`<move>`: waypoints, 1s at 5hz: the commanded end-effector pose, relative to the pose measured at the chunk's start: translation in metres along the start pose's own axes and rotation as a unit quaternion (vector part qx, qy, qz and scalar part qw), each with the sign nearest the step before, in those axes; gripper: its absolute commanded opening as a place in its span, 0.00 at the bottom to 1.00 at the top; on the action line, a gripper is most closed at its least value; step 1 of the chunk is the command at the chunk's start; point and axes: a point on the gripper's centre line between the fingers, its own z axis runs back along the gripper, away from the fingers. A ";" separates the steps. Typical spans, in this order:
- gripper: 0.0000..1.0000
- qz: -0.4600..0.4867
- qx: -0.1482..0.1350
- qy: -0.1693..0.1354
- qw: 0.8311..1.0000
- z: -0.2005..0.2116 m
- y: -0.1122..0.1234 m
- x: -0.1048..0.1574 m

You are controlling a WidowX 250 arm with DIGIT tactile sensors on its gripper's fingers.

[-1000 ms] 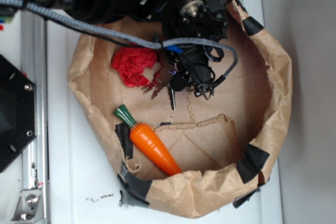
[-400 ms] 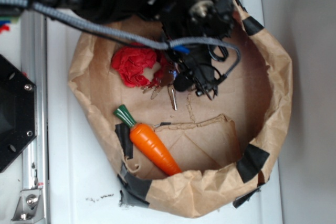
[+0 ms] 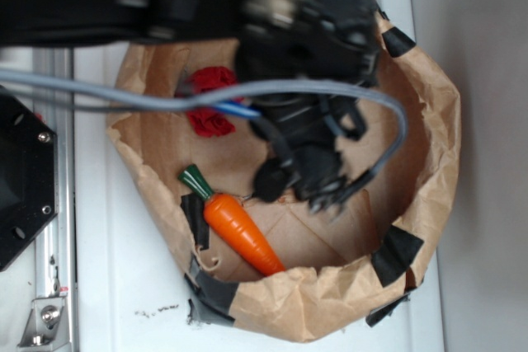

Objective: Grab the silver keys.

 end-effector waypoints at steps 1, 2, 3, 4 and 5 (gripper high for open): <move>0.00 0.040 0.063 0.004 0.997 -0.004 0.011 0.006; 0.00 0.039 0.070 0.005 0.997 -0.004 0.012 0.006; 0.00 0.037 0.074 -0.008 0.997 -0.004 0.011 0.008; 0.00 0.046 0.069 -0.010 0.997 -0.006 0.012 0.010; 0.00 0.040 0.085 -0.010 0.996 -0.010 0.011 0.012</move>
